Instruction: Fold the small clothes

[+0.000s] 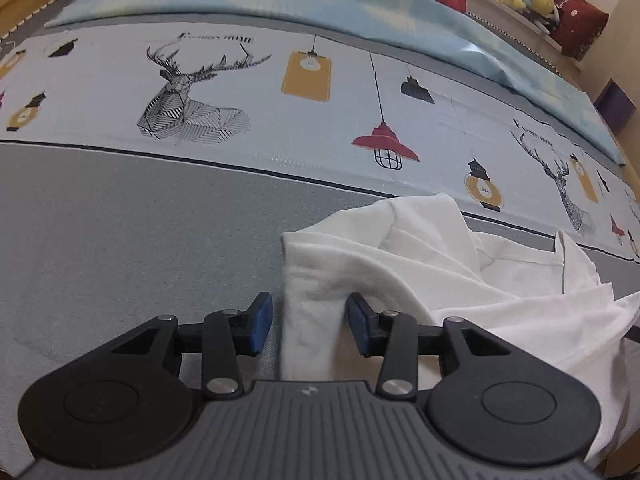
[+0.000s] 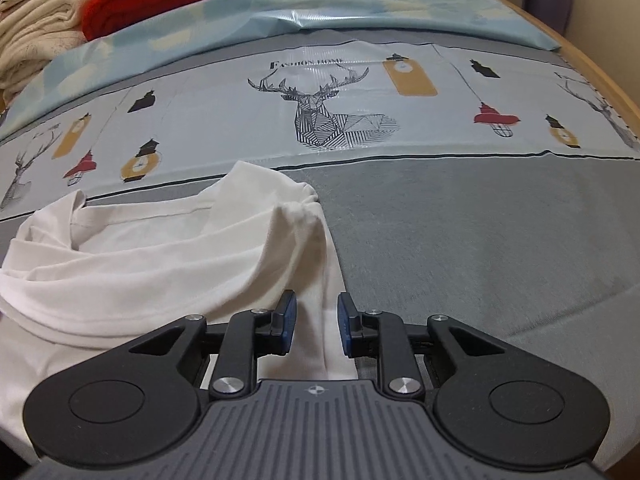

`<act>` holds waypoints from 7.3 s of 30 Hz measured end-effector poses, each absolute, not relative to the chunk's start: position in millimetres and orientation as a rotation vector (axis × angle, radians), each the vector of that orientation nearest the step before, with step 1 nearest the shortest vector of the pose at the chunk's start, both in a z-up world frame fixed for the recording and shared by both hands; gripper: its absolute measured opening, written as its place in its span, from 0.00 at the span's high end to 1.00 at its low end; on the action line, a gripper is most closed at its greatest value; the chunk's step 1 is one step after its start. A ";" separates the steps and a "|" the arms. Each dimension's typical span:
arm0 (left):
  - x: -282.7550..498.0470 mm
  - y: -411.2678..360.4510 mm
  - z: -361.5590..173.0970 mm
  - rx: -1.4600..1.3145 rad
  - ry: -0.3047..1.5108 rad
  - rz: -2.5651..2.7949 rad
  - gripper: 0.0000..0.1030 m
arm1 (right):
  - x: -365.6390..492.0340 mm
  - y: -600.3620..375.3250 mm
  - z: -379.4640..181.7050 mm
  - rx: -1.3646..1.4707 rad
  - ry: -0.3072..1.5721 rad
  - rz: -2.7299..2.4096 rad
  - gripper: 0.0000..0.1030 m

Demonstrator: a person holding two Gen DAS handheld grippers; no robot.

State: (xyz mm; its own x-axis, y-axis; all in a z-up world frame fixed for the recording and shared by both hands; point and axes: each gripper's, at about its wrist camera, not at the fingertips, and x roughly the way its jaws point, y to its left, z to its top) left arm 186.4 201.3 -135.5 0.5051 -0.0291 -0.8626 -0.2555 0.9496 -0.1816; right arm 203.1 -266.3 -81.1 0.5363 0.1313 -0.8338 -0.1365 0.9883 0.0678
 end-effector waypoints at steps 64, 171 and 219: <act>110.8 182.4 -147.3 -0.142 1.335 -0.001 0.96 | 152.5 -282.7 -87.0 0.054 1.259 0.145 0.94; 178.6 -7.6 -79.4 -0.296 1.038 -0.298 0.86 | 125.9 -291.6 -10.4 0.083 0.619 -0.067 0.59; 142.1 92.4 -75.1 -0.140 1.037 -0.088 0.64 | 186.0 -200.1 -107.4 0.293 1.248 0.314 0.50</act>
State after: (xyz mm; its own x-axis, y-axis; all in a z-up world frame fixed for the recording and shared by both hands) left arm 142.1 92.4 -75.1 0.5065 -0.1389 -0.8510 0.0064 0.9875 -0.1573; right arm 186.0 -200.1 -107.4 0.2853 0.3881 -0.8764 -0.0722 0.9205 0.3841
